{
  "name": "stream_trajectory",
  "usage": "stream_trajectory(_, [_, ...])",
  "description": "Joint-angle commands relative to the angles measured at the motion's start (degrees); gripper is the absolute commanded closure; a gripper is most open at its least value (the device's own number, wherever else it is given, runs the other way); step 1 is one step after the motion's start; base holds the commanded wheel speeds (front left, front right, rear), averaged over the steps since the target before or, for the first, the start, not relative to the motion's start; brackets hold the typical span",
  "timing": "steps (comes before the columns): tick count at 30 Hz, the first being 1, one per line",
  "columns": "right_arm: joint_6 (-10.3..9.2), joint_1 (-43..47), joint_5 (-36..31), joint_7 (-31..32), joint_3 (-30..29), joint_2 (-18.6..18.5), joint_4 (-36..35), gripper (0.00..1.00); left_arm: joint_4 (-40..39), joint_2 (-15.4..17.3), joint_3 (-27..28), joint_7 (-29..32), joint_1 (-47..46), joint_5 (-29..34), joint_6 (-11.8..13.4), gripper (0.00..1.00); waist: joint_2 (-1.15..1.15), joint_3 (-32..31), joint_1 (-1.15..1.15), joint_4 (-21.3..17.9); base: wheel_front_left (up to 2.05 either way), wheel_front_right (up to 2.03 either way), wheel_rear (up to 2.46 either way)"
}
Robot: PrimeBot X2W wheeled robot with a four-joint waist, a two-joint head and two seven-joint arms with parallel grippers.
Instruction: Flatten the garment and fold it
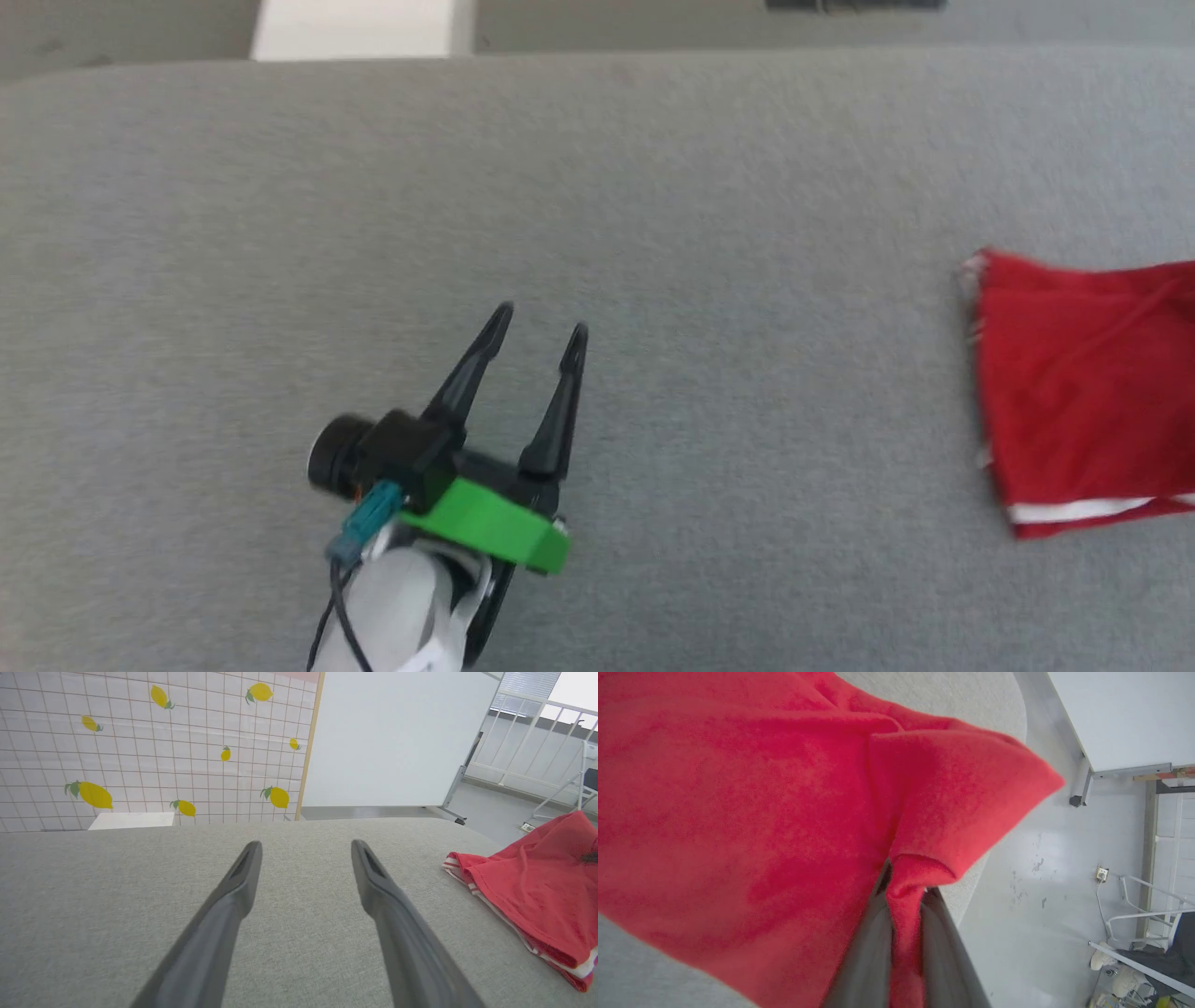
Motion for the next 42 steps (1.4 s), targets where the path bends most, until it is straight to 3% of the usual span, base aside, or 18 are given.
stream_trajectory(1, [-0.11, -1.44, 0.32, -1.68, 0.36, -1.04, 1.79, 1.00, 0.35, -0.07, -0.42, -0.22, -1.96, 0.59, -0.38, 0.00, 0.00, 8.12, 0.00, -5.32, 0.00, 0.00, 0.00])
stream_trajectory(6, [-0.11, -4.58, -0.26, -9.19, 0.36, -4.92, 10.22, 1.00, 0.91, -0.07, -2.45, -0.22, -6.36, 1.12, -0.39, 0.00, 0.00, 13.39, 0.00, -4.51, 0.00, 0.00, 0.00])
stream_trajectory(13, [-0.11, -7.94, -3.88, -19.53, -3.41, -7.05, 22.97, 1.00, 0.95, -0.07, -3.27, -0.22, -9.48, 1.54, -0.40, 0.00, 0.00, 18.61, 0.00, -1.84, 0.00, 0.00, 0.00])
stream_trajectory(14, [-0.11, -9.21, -6.08, -22.84, -5.49, -7.55, 28.33, 1.00, 0.69, -0.07, -3.20, -0.22, -10.23, 1.61, -0.40, 0.00, 0.00, 19.96, 0.00, -0.84, 0.00, 0.00, 0.00])
stream_trajectory(18, [-0.11, -10.64, -7.52, -25.43, -7.20, -6.43, 33.35, 1.00, 0.43, -0.07, -2.91, -0.22, -10.51, 1.59, -0.40, 0.00, 0.00, 20.36, 0.00, -0.16, 0.00, 0.00, 0.00])
stream_trajectory(19, [-0.11, -11.03, -8.05, -26.11, -7.48, -6.18, 34.07, 0.42, 0.39, -0.07, -2.82, -0.22, -10.47, 1.58, -0.40, 0.00, 0.00, 20.31, 0.00, -0.13, 0.00, 0.00, 0.00])
stream_trajectory(20, [-0.11, -11.68, -8.63, -26.90, -8.15, -5.71, 35.08, 0.00, 0.40, -0.07, -2.71, -0.22, -10.39, 1.57, -0.40, 0.00, 0.00, 20.10, 0.00, -0.11, 0.00, 0.00, 0.00])
stream_trajectory(31, [-0.11, -17.88, -13.88, -30.85, -9.76, -1.43, 36.64, 0.00, 0.49, -0.07, -0.32, -0.22, -7.00, 0.55, -0.40, 0.00, 0.00, 11.11, 0.00, -1.13, 0.00, 0.00, 0.00])
stream_trajectory(42, [-0.11, -20.83, -13.04, -38.98, -16.18, 10.37, 26.07, 0.00, -1.20, -0.07, 7.99, -0.22, 1.59, 0.97, 1.07, 0.00, 0.00, -2.64, 0.00, 0.04, 0.00, 0.00, 0.00])
